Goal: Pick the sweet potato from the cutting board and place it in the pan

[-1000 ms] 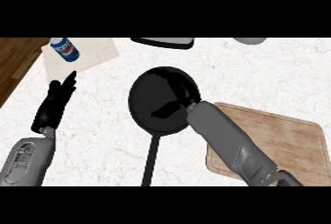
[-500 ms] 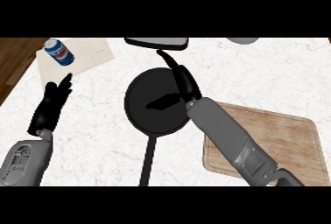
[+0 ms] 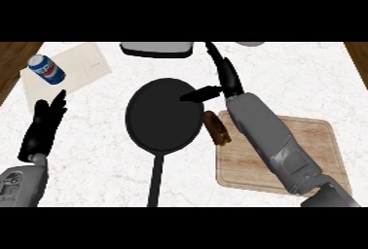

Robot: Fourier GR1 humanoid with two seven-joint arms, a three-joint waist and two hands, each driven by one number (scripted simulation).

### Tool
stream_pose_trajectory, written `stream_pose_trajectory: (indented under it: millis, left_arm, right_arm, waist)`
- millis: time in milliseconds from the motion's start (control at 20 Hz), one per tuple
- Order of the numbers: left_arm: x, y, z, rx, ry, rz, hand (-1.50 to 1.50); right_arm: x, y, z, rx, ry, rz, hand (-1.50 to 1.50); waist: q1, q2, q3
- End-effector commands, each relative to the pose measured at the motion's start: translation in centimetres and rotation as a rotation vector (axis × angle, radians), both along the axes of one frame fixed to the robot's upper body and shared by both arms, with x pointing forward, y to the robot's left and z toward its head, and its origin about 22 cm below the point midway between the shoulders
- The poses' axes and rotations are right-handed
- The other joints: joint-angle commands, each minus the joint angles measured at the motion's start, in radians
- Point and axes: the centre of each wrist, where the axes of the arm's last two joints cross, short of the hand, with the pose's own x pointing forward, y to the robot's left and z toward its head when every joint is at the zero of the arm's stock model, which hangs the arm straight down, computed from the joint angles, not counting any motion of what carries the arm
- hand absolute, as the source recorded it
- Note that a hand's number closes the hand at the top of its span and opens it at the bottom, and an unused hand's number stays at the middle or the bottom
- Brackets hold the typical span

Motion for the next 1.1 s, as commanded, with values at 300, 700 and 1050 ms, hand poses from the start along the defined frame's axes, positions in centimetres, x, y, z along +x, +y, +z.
stream_pose_trajectory:
  millis: [300,700,1050]
  left_arm:
    - [-1.0,1.6,-0.5,0.002,0.008,0.047,0.0]
    - [-1.7,1.0,0.9,-0.003,0.013,0.022,0.0]
    - [-1.9,1.4,0.4,0.004,0.01,0.009,0.0]
  right_arm:
    - [1.3,-12.9,0.2,0.031,0.013,0.04,-1.5]
    - [0.8,-21.6,2.7,-0.017,0.028,0.089,-1.5]
    - [0.0,-25.3,3.5,-0.031,0.004,0.074,-1.5]
  waist:
    - [-0.033,-0.005,0.0]
    - [-0.028,-0.007,0.001]
    - [-0.015,0.0,0.002]
